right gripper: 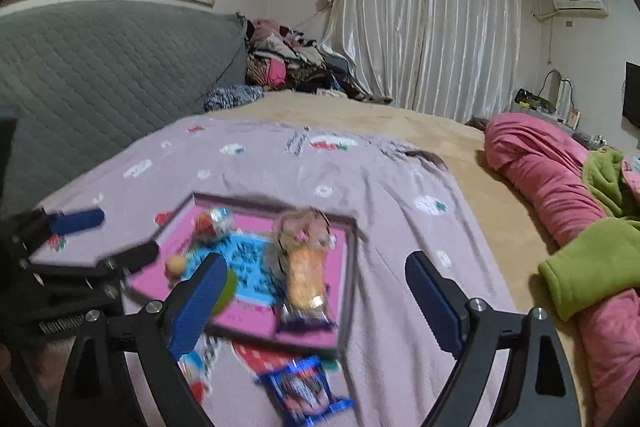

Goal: Organize objects
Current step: 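Withdraw both tools from the tray toward the King egg and cookie packet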

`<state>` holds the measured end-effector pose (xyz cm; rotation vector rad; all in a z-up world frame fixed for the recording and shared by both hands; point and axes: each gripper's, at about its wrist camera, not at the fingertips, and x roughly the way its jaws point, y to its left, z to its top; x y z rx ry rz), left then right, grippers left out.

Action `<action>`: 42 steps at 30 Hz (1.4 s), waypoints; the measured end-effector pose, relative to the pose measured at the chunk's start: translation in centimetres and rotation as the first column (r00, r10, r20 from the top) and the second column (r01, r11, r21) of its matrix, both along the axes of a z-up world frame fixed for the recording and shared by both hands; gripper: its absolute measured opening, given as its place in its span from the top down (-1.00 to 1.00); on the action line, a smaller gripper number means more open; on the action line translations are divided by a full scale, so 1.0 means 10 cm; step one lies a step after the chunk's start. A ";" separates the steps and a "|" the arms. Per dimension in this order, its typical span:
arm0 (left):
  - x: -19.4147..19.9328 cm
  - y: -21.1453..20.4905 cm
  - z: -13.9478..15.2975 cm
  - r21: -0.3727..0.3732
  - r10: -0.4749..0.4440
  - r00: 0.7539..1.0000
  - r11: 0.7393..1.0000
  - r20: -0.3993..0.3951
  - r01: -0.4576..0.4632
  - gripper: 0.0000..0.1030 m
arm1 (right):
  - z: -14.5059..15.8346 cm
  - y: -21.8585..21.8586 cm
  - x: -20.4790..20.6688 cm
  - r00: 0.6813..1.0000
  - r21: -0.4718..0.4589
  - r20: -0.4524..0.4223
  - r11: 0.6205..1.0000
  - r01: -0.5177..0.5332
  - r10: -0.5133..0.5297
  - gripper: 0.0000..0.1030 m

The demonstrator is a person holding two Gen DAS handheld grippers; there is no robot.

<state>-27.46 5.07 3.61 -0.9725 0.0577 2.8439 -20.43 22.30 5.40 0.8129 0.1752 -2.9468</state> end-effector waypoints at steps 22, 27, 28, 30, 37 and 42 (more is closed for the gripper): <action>0.54 0.27 -0.64 -0.066 0.041 0.981 0.997 0.190 -0.029 -0.56 | -0.54 0.28 0.57 0.978 0.066 0.206 0.997 -0.039 0.025 -0.77; 0.46 0.32 -0.78 -0.075 0.046 0.974 0.997 0.223 -0.030 -0.56 | -0.71 0.28 0.49 0.969 0.078 0.244 0.995 -0.055 0.035 -0.77; 0.45 0.32 -0.81 -0.075 0.045 0.973 0.997 0.228 -0.029 -0.56 | -0.75 0.28 0.46 0.966 0.079 0.255 0.995 -0.059 0.037 -0.77; 0.43 0.34 -0.85 -0.078 0.044 0.971 0.997 0.235 -0.026 -0.56 | -0.83 0.28 0.42 0.962 0.078 0.270 0.995 -0.068 0.044 -0.77; 0.28 0.39 -1.01 -0.080 0.044 0.963 0.997 0.266 -0.023 -0.56 | -1.06 0.32 0.21 0.945 0.054 0.320 0.995 -0.084 0.063 -0.77; 0.18 0.42 -1.08 -0.089 0.044 0.960 0.996 0.277 -0.020 -0.56 | -1.20 0.27 0.07 0.932 0.047 0.351 0.992 -0.113 0.090 -0.77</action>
